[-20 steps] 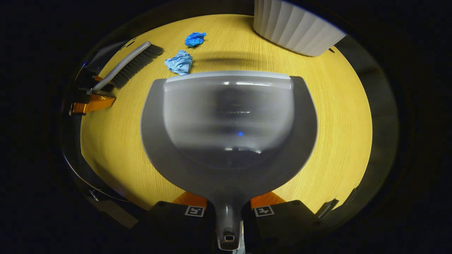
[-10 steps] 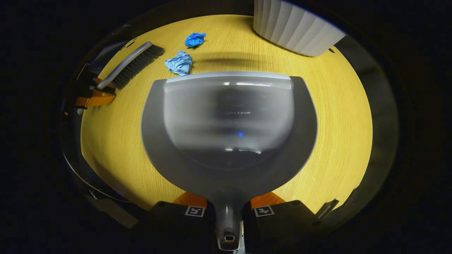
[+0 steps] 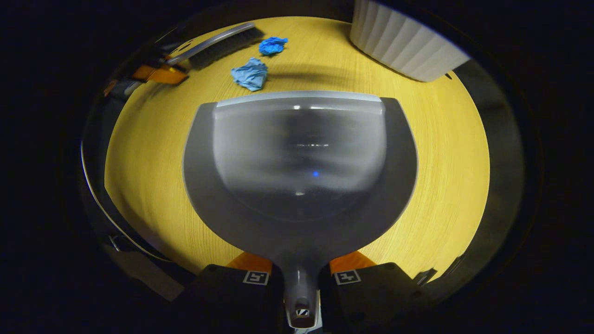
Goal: Pick up the small broom and dustpan from the desktop, sweep the trash into the dustpan with the broom, and then empty the trash into the garbage bin.
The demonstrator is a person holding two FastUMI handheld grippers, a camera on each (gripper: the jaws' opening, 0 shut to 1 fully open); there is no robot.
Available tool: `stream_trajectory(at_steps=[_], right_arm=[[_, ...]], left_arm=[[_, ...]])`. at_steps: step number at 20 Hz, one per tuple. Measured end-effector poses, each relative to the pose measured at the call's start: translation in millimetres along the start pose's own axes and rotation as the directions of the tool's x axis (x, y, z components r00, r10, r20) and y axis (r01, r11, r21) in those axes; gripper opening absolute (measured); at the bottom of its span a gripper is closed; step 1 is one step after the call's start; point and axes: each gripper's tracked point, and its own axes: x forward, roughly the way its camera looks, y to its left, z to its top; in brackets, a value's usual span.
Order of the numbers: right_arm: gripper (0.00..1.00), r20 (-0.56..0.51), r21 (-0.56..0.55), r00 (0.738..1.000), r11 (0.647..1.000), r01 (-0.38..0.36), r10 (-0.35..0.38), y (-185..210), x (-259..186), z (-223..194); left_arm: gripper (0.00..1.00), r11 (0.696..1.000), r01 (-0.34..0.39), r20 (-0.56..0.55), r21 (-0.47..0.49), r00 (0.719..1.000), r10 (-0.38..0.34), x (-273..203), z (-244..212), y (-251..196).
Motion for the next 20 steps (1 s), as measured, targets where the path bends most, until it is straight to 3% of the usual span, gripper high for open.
stream_trajectory(at_steps=[6,11,15,20], right_arm=[[0.35,-0.006,-0.022,1.000,1.000,-0.013,0.013,1,1,0],[0.35,-0.007,-0.027,1.000,0.999,-0.018,0.018,1,1,0],[0.35,-0.005,-0.029,1.000,0.999,-0.020,0.020,1,2,1],[0.35,0.004,-0.028,1.000,0.999,-0.019,0.019,1,3,2]], left_arm=[[0.22,0.992,0.076,-0.008,0.103,0.997,-0.075,7,27,-39],[0.23,0.965,0.200,-0.037,0.172,0.980,-0.197,6,24,-86],[0.26,0.940,0.257,-0.040,0.224,0.966,-0.255,2,26,-110],[0.22,0.907,0.269,-0.055,0.324,0.962,-0.266,1,26,-123]])
